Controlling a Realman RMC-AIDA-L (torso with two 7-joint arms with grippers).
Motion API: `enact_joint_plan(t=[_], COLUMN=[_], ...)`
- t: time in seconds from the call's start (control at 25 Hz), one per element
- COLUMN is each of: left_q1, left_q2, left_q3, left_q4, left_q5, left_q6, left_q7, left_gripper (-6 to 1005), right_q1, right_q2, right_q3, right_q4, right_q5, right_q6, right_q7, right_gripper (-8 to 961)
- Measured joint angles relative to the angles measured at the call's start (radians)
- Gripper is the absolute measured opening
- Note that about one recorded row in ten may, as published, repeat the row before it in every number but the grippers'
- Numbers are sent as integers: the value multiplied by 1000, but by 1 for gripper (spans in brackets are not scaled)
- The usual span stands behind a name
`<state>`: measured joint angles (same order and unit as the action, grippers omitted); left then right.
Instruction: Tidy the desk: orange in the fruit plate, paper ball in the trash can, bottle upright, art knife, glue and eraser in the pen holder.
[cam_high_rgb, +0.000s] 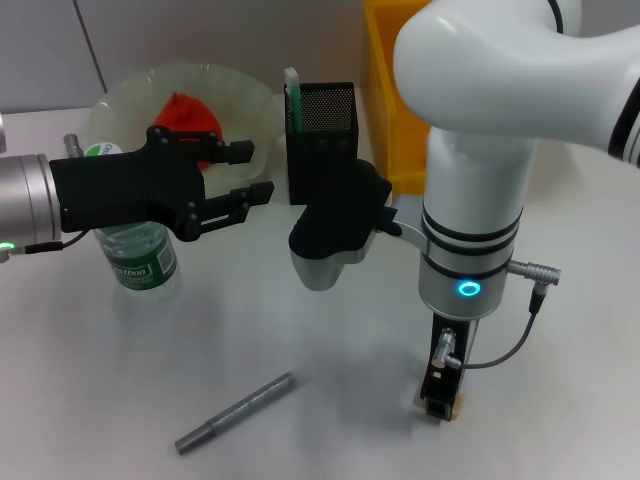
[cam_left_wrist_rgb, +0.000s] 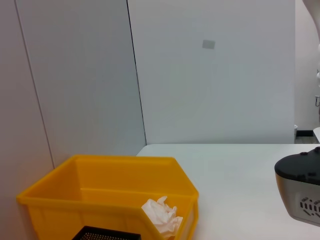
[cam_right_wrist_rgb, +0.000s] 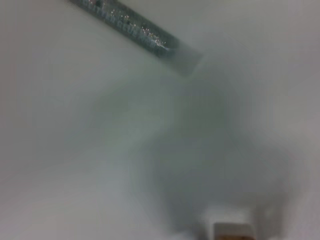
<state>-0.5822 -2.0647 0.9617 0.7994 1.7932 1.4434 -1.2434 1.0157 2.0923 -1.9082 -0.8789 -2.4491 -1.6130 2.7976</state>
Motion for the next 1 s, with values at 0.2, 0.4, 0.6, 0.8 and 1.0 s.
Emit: enact_joint_plan(t=[0.2,0.4,0.6,0.8,1.0], left_q1=[-2,-2,-2,-2,-2], left_q2=[0,0,0,0,0], left_q3=[0,0,0,0,0], left_q4=[-3,-3,-3,-3,-3], left_q5=[0,0,0,0,0], left_q6=[0,0,0,0,1], left_q7=[7,9,9,9,9], left_gripper=[467,467,466,466,466], right_q1=[0,0,0,0,0], right_q2=[0,0,0,0,0], right_q3=[0,0,1,1,5], right_q4=[0,0,0,0,-2], right_q5=[1,1,1,1,1], right_q6=[1,1,1,-1,-5], right_q7=[0,0,0,0,0], right_gripper=[374,373,371,314,265])
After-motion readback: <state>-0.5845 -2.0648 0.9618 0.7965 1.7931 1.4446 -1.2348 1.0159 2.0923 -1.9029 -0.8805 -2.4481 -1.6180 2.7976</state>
